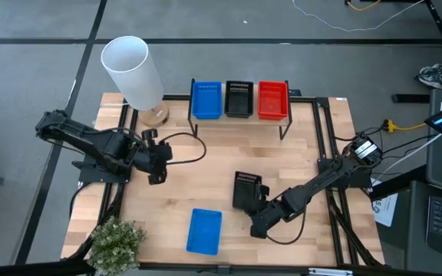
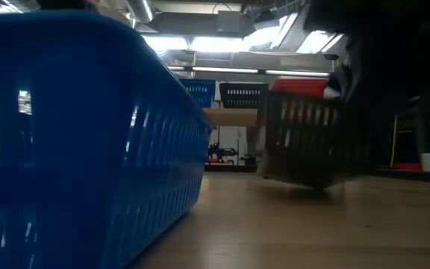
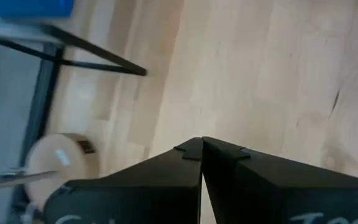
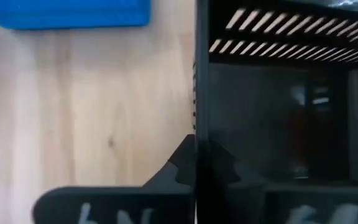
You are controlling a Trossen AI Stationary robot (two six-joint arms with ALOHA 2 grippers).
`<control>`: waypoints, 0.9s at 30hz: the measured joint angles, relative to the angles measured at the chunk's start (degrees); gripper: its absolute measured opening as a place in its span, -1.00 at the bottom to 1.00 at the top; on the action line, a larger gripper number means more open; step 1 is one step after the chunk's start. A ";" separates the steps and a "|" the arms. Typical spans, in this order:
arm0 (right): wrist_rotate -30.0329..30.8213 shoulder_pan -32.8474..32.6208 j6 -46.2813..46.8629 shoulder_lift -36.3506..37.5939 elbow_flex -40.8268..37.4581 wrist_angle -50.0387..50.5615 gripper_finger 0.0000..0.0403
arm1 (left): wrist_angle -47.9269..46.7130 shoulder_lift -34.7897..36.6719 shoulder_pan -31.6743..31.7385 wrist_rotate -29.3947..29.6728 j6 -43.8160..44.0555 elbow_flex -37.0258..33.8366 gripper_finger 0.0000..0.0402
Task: Stack baskets on shelf by color
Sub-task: Stack the black bin on top of the other black bins on the shelf
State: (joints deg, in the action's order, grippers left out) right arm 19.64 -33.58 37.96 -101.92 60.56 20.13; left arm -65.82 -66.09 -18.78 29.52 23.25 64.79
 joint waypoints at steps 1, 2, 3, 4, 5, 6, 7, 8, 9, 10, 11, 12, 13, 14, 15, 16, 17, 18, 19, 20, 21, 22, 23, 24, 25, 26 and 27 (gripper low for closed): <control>-0.15 0.00 -1.06 0.22 1.76 2.67 -0.99 | 1.71 1.57 -0.34 -0.02 0.79 -2.60 -1.00; 0.02 0.00 -2.41 0.38 3.69 5.61 -0.99 | 3.93 3.16 -0.68 -0.02 1.49 -5.46 -1.00; 0.97 -0.04 -3.58 0.43 5.93 8.28 -0.99 | 6.93 4.72 -0.91 -0.02 1.72 -8.35 -1.00; 2.17 -0.04 -5.07 0.43 8.35 11.35 -0.99 | 10.54 6.52 -0.99 -0.04 1.72 -11.34 -1.00; 3.84 -0.04 -7.12 0.43 10.75 14.78 -0.99 | 13.75 8.58 -1.14 -0.04 1.74 -14.23 -1.00; 5.72 0.08 -9.33 0.45 13.09 18.04 -0.99 | 16.80 10.42 -1.25 -0.04 1.79 -17.17 -1.00; 8.05 0.33 -11.38 0.45 15.34 20.84 -0.99 | 20.17 12.18 -1.37 -0.06 1.76 -19.97 -1.00; 10.23 0.68 -13.45 0.45 17.49 23.28 -0.99 | 23.17 13.91 -1.44 -0.11 1.76 -22.70 -1.00; 12.46 1.04 -15.37 0.45 19.72 25.80 -0.99 | 25.81 15.51 -1.45 -0.10 1.78 -25.19 -1.00; 14.49 1.54 -17.45 0.45 21.99 28.14 -0.99 | 28.47 16.87 -1.46 -0.10 1.76 -27.46 -1.00; 15.87 2.18 -19.61 0.45 24.32 30.52 -1.00 | 30.97 18.07 -1.45 -0.12 1.72 -29.51 -1.00; 16.84 2.96 -22.23 0.45 26.43 32.25 -1.00 | 32.82 19.32 -1.45 -0.15 1.74 -31.30 -1.00; 17.62 3.99 -25.03 0.48 28.32 33.74 -1.00 | 34.33 20.32 -1.47 -0.13 1.72 -32.74 -1.00; 18.06 5.24 -27.78 0.48 30.20 35.27 -1.00 | 36.01 21.13 -1.45 -0.13 1.72 -34.01 -1.00; 18.32 6.69 -30.69 0.48 32.13 37.18 -1.00 | 37.14 21.85 -1.45 -0.16 1.70 -35.03 -1.00; 18.49 8.37 -33.62 0.51 34.13 39.31 -1.00 | 37.51 22.49 -1.45 -0.14 1.67 -35.75 -1.00; 18.63 10.35 -36.39 0.60 35.99 40.96 -1.00 | 38.21 22.82 -1.45 -0.11 1.48 -36.31 -1.00; 18.78 12.48 -38.83 0.83 37.91 42.45 -1.00 | 38.68 23.00 -1.45 -0.13 1.08 -36.66 -1.00; 18.87 14.74 -40.89 1.18 39.43 43.85 -1.00 | 38.86 23.29 -1.45 -0.13 0.46 -37.02 -1.00; 18.81 17.29 -43.09 1.55 40.77 44.40 -1.00 | 38.88 23.47 -1.45 -0.12 0.31 -37.27 -1.00; 18.25 19.74 -45.38 1.93 42.08 44.22 -1.00 | 39.34 23.43 -1.45 -0.12 0.19 -37.38 -1.00; 17.21 22.47 -47.81 2.31 43.14 44.12 -1.00 | 39.76 23.37 -1.45 -0.13 0.18 -37.47 -1.00; 15.82 25.15 -50.32 2.56 44.00 44.11 -1.00 | 39.68 23.40 -1.45 -0.13 0.18 -37.48 -1.00; 14.33 27.90 -52.45 2.76 44.71 44.00 -1.00 | 39.65 23.41 -1.45 -0.12 0.16 -37.50 -1.00; 12.52 30.65 -54.34 2.81 45.21 43.95 -1.00 | 39.69 23.37 -1.45 -0.13 0.16 -37.50 -1.00; 10.44 33.50 -56.19 2.83 45.43 43.93 -1.00 | 39.65 23.37 -1.45 -0.13 0.16 -37.50 -1.00; 7.69 36.08 -58.04 2.81 45.46 43.97 -1.00 | 39.67 23.39 -1.45 -0.13 0.16 -37.50 -1.00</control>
State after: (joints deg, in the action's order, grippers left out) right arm 27.32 2.49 -20.08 -99.11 106.02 64.09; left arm -26.15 -42.70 -20.23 29.39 23.42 27.29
